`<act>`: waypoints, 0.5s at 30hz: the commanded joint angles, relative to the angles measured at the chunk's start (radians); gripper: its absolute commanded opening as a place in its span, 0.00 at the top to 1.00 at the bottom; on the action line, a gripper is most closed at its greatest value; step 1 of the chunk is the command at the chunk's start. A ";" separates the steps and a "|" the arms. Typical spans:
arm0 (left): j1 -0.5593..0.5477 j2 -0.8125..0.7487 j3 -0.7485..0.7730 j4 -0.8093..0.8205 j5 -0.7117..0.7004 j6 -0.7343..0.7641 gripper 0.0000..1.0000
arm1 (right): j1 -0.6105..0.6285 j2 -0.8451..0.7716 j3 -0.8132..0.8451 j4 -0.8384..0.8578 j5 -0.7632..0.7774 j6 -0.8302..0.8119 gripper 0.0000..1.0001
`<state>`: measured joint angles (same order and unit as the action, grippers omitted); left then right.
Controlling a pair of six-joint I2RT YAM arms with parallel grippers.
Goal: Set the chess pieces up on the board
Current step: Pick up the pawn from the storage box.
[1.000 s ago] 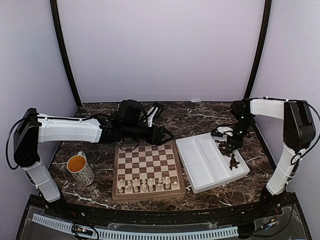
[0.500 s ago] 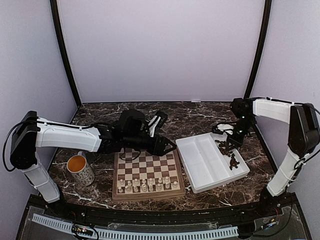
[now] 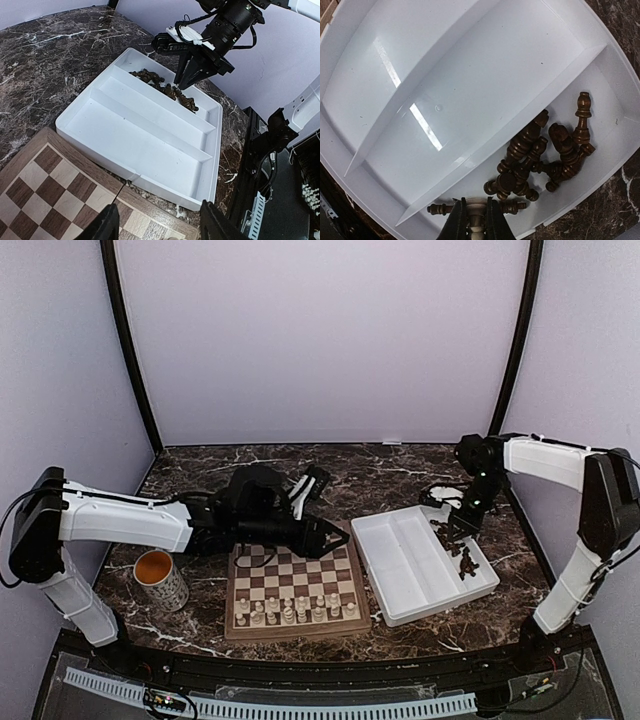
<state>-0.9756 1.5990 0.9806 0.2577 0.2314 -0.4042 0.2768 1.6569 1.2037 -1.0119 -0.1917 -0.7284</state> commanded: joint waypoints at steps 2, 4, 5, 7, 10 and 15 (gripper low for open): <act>-0.009 -0.049 -0.010 0.030 -0.010 0.009 0.43 | 0.030 -0.012 0.034 -0.004 -0.031 0.039 0.90; -0.009 -0.051 -0.011 0.024 -0.019 0.012 0.43 | 0.065 -0.024 0.060 -0.031 -0.048 0.052 0.90; -0.008 -0.055 -0.012 0.018 -0.025 0.013 0.43 | 0.099 -0.026 0.067 -0.040 -0.031 0.060 0.90; -0.008 -0.062 -0.017 0.004 -0.046 0.014 0.43 | 0.177 -0.038 0.064 -0.033 0.027 0.078 0.90; -0.008 -0.084 -0.030 -0.015 -0.111 0.008 0.43 | 0.302 -0.044 0.039 -0.013 0.120 0.104 0.90; -0.006 -0.162 -0.081 -0.047 -0.213 -0.017 0.43 | 0.473 0.008 0.008 0.004 0.243 0.136 0.90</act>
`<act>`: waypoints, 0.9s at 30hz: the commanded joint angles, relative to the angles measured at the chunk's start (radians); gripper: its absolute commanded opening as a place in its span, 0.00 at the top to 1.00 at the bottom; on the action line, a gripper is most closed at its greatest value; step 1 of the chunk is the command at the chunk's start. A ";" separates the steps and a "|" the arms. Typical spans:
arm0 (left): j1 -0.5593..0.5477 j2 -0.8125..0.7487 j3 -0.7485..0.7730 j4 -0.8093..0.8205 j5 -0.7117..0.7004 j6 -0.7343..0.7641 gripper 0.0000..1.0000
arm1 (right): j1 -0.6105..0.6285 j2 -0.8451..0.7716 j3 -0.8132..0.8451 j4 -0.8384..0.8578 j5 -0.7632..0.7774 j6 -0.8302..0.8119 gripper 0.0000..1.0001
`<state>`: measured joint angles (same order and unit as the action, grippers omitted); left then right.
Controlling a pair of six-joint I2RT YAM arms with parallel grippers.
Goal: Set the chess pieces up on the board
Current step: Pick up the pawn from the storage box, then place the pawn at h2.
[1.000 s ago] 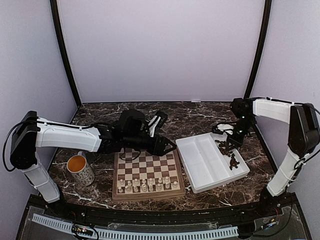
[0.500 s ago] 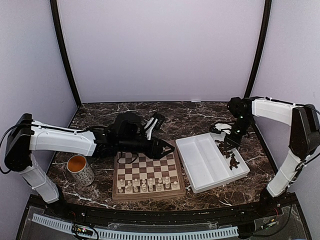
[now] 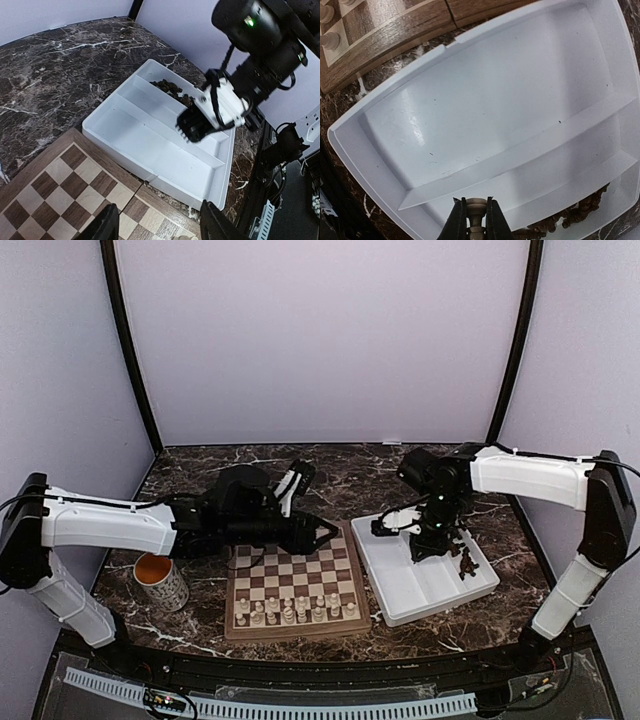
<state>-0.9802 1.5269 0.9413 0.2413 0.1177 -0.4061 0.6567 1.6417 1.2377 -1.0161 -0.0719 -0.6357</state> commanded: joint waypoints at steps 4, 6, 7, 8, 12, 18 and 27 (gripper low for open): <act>0.000 -0.145 -0.081 -0.042 -0.168 -0.022 0.43 | 0.155 0.065 -0.034 0.025 0.150 0.047 0.89; 0.000 -0.165 -0.095 -0.053 -0.182 -0.025 0.43 | 0.178 0.079 -0.027 0.031 0.144 0.048 0.89; 0.000 -0.176 -0.102 -0.060 -0.187 -0.026 0.43 | 0.188 0.085 -0.024 0.036 0.141 0.049 0.89; -0.001 -0.181 -0.105 -0.064 -0.200 -0.028 0.43 | 0.200 0.089 -0.017 0.039 0.141 0.051 0.89; 0.001 -0.206 -0.117 -0.087 -0.232 -0.032 0.43 | 0.257 0.094 0.035 0.024 0.133 0.057 0.89; 0.015 -0.232 -0.135 -0.102 -0.246 -0.035 0.42 | 0.356 0.135 0.152 0.010 0.136 0.050 0.87; 0.024 -0.267 -0.166 -0.103 -0.244 -0.050 0.42 | 0.421 0.320 0.343 -0.018 0.121 0.004 0.86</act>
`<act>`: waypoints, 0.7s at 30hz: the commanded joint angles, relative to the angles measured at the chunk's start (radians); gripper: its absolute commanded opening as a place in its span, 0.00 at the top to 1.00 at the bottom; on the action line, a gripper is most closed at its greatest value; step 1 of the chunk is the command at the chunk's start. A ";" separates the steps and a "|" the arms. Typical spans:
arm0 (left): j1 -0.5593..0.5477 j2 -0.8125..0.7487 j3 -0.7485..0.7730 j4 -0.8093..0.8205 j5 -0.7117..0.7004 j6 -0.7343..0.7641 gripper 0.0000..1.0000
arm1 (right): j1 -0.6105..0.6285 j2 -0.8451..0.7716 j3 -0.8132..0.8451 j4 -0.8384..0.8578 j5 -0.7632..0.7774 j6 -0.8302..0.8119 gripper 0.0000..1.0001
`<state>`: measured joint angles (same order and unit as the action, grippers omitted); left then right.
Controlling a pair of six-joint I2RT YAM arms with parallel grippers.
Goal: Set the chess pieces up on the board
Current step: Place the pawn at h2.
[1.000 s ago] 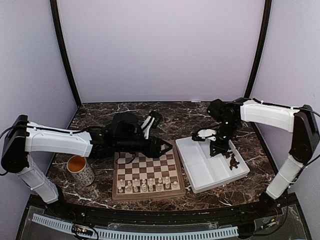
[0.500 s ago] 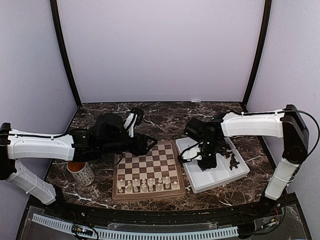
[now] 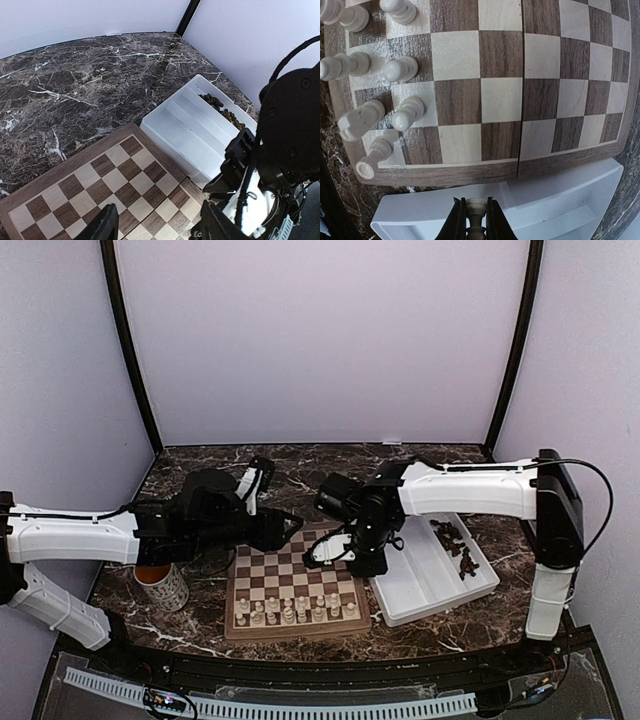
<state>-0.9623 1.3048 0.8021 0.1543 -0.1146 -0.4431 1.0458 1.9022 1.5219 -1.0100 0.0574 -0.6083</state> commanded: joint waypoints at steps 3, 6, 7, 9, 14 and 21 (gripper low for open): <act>0.008 -0.071 -0.050 -0.014 -0.020 -0.019 0.42 | 0.050 0.111 0.084 -0.029 -0.017 -0.031 0.85; 0.009 -0.089 -0.067 -0.014 -0.027 -0.021 0.42 | 0.055 0.133 0.087 -0.025 -0.039 -0.033 0.85; 0.010 -0.097 -0.073 -0.015 -0.028 -0.023 0.42 | 0.055 0.136 0.087 -0.023 -0.047 -0.032 0.85; 0.011 -0.105 -0.084 -0.015 -0.033 -0.023 0.42 | 0.057 0.137 0.085 -0.016 -0.054 -0.030 0.82; 0.013 -0.110 -0.096 -0.012 -0.036 -0.023 0.42 | 0.058 0.128 0.087 -0.007 -0.054 -0.028 0.70; 0.015 -0.101 -0.096 -0.004 -0.027 -0.017 0.42 | 0.057 0.102 0.098 -0.022 -0.053 -0.025 0.69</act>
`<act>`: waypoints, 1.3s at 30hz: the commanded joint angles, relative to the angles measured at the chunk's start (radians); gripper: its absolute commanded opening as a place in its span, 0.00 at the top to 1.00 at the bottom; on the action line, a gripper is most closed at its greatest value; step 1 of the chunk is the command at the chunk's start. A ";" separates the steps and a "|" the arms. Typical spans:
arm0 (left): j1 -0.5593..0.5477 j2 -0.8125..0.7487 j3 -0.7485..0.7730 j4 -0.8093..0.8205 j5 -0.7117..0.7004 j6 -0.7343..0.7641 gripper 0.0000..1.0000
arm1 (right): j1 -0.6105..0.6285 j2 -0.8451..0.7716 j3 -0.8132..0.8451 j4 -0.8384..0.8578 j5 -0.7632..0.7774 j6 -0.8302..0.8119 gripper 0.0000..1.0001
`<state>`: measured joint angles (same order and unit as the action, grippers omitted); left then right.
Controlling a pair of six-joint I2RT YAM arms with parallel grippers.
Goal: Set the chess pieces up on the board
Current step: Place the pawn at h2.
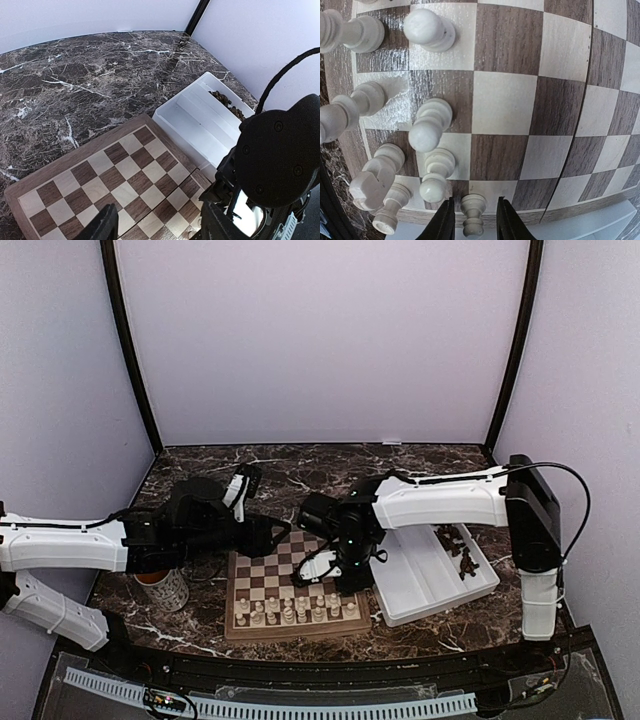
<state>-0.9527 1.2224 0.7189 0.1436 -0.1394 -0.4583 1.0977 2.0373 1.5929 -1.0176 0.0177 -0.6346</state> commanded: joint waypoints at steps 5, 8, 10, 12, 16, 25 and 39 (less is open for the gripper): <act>0.006 -0.015 -0.014 0.011 0.004 -0.001 0.42 | -0.007 -0.046 0.025 -0.029 -0.014 0.009 0.70; 0.006 -0.013 -0.018 0.015 0.007 -0.002 0.42 | -0.016 -0.042 0.031 -0.043 -0.047 0.010 0.74; 0.006 -0.007 -0.017 0.019 0.010 -0.002 0.42 | -0.019 -0.040 0.031 -0.048 -0.052 0.012 0.77; 0.006 -0.003 -0.015 0.022 0.014 -0.002 0.42 | -0.021 -0.040 0.030 -0.050 -0.061 0.013 0.80; 0.006 0.001 -0.015 0.025 0.017 -0.003 0.42 | -0.022 -0.038 0.032 -0.057 -0.080 0.014 0.85; 0.006 0.006 -0.017 0.031 0.022 -0.002 0.42 | -0.020 -0.037 0.044 -0.065 -0.102 0.016 0.87; 0.007 0.002 -0.027 0.040 0.023 -0.003 0.42 | -0.016 -0.028 0.045 -0.075 -0.117 0.018 0.87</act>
<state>-0.9516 1.2304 0.7094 0.1616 -0.1204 -0.4583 1.0790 2.0308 1.6119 -1.0729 -0.0795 -0.6250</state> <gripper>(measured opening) 0.583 0.133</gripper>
